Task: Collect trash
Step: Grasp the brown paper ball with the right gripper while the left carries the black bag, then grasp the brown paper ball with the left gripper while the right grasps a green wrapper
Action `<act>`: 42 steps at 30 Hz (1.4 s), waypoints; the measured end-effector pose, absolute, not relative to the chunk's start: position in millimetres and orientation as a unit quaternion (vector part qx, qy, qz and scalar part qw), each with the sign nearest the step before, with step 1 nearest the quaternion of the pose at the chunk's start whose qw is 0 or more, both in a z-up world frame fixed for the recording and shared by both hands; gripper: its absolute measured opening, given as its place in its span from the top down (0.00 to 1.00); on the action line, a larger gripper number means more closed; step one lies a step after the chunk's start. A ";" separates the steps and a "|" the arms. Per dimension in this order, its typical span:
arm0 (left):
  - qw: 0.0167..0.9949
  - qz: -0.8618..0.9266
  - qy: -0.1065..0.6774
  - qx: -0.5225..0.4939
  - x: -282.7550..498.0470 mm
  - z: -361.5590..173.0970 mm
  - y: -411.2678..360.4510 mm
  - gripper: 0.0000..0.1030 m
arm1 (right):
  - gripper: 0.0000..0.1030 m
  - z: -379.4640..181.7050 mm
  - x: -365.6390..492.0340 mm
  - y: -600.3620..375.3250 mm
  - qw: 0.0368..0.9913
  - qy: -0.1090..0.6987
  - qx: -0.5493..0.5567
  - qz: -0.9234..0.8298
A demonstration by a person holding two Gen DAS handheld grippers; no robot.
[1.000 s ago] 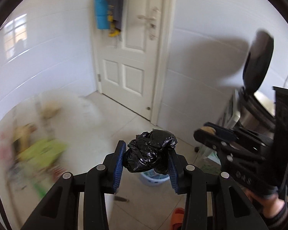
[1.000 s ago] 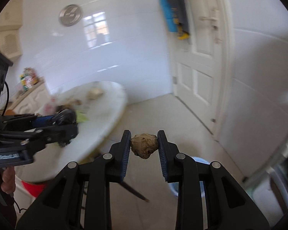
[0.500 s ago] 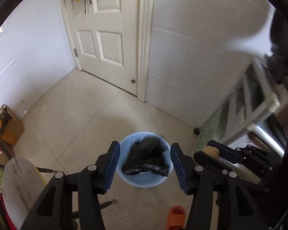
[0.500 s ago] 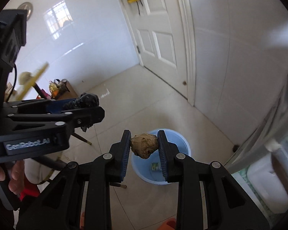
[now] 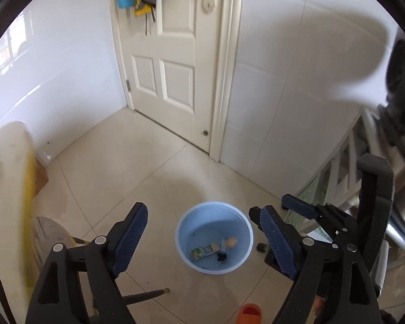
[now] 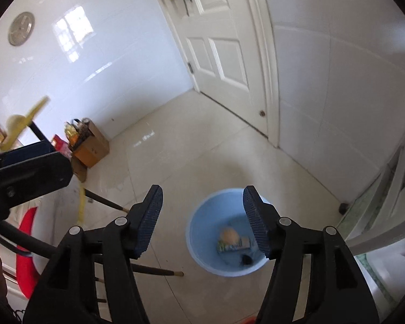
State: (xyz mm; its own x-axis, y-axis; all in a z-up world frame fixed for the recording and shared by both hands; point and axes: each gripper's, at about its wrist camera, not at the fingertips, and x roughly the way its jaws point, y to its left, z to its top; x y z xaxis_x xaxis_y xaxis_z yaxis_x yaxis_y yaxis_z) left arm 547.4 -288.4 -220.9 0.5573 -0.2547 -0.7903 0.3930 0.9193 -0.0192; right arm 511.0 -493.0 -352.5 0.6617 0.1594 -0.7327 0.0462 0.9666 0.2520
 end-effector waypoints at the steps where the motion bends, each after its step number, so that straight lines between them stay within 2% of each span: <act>1: 0.882 -0.187 0.426 0.076 539.1 -210.2 -283.6 0.19 | 0.42 -344.0 508.0 -490.0 0.905 0.407 0.122 0.032; 6: 0.909 -0.180 0.370 0.068 486.8 -148.2 -243.6 0.08 | 0.39 -289.1 476.6 -470.1 0.921 0.374 0.106 0.038; 12: 0.941 -0.147 0.300 0.059 408.0 -83.7 -168.0 0.00 | 0.33 -212.5 423.8 -415.7 0.941 0.322 0.069 0.074; 19: 0.956 -0.090 0.276 0.042 324.2 -56.9 -67.3 0.01 | 0.22 -149.5 380.6 -320.0 0.951 0.278 0.018 0.132; 21: 0.957 -0.067 0.280 0.034 309.7 -58.4 -35.8 0.01 | 0.22 -142.3 374.4 -292.7 0.950 0.275 0.005 0.149; 27: 0.952 0.007 0.304 0.019 293.0 -68.3 52.8 0.01 | 0.22 -142.6 378.8 -218.2 0.939 0.287 -0.032 0.188; 33: 0.927 0.092 0.364 -0.001 316.1 -80.3 142.1 0.01 | 0.22 -164.3 406.9 -159.4 0.920 0.321 -0.073 0.211; 42: 0.901 0.082 0.423 -0.053 363.1 -106.8 210.5 0.01 | 0.22 -217.3 479.0 -105.4 0.886 0.384 -0.121 0.232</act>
